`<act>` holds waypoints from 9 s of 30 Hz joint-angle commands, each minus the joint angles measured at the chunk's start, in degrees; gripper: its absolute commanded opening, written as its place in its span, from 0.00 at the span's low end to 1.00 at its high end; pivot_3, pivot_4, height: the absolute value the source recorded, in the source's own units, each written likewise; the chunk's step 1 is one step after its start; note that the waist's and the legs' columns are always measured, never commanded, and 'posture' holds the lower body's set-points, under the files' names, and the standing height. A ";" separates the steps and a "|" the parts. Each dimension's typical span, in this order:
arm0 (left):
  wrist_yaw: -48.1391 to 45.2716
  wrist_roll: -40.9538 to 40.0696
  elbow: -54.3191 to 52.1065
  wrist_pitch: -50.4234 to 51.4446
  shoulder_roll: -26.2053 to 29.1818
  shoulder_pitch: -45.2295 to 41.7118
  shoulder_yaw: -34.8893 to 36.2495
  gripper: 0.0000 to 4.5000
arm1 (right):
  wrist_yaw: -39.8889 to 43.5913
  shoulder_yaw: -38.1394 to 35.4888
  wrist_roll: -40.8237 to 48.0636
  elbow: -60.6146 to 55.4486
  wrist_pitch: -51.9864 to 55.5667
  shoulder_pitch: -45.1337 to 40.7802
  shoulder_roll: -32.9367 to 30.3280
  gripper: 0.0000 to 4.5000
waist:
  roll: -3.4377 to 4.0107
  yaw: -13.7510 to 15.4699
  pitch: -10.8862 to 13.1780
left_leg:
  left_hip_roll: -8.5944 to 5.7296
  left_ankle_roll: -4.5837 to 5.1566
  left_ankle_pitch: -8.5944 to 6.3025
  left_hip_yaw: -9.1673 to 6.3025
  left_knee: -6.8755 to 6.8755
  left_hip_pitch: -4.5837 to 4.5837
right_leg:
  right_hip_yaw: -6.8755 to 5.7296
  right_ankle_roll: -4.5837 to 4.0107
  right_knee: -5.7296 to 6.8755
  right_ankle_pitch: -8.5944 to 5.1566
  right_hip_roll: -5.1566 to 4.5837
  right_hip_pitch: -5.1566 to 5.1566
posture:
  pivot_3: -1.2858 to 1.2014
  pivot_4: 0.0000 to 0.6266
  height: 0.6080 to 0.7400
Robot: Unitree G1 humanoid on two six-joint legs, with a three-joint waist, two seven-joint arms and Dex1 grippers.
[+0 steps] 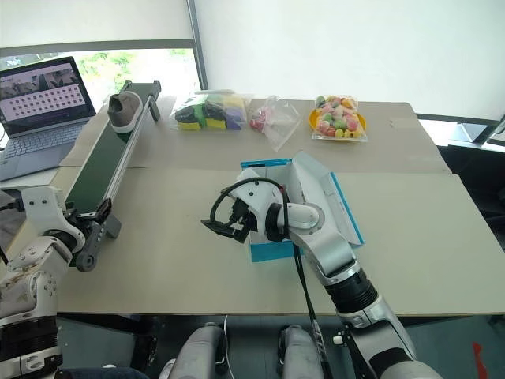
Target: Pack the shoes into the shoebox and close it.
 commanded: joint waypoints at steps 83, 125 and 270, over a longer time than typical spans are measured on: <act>-5.14 -14.03 -21.37 4.31 -15.23 -7.58 -21.20 0.58 | -41.74 -48.31 35.56 11.68 49.57 -23.32 28.37 0.75 | -0.05 -0.77 -0.03 | -0.01 0.45 0.34 -0.06 0.10 -0.02 | 0.08 -0.03 0.13 0.15 0.18 0.08 | 0.52 0.24 0.55; -15.59 -7.15 -24.57 2.85 -5.69 -1.36 -28.16 0.98 | -26.66 -17.43 29.38 17.76 58.91 -23.69 -8.08 0.23 | 0.05 -0.75 0.04 | -0.02 0.47 0.33 -0.04 -0.05 -0.05 | 0.08 -0.05 -0.01 0.12 0.14 0.00 | 0.52 0.24 0.55; -36.72 -10.08 -24.57 0.28 11.60 -7.31 -23.72 1.00 | -38.71 -12.10 31.80 -11.72 32.28 7.54 2.28 0.01 | 0.35 -0.06 -0.06 | -0.17 0.62 -0.05 0.00 0.09 0.37 | 1.41 -0.03 -0.26 0.04 0.80 0.13 | 0.52 0.24 0.55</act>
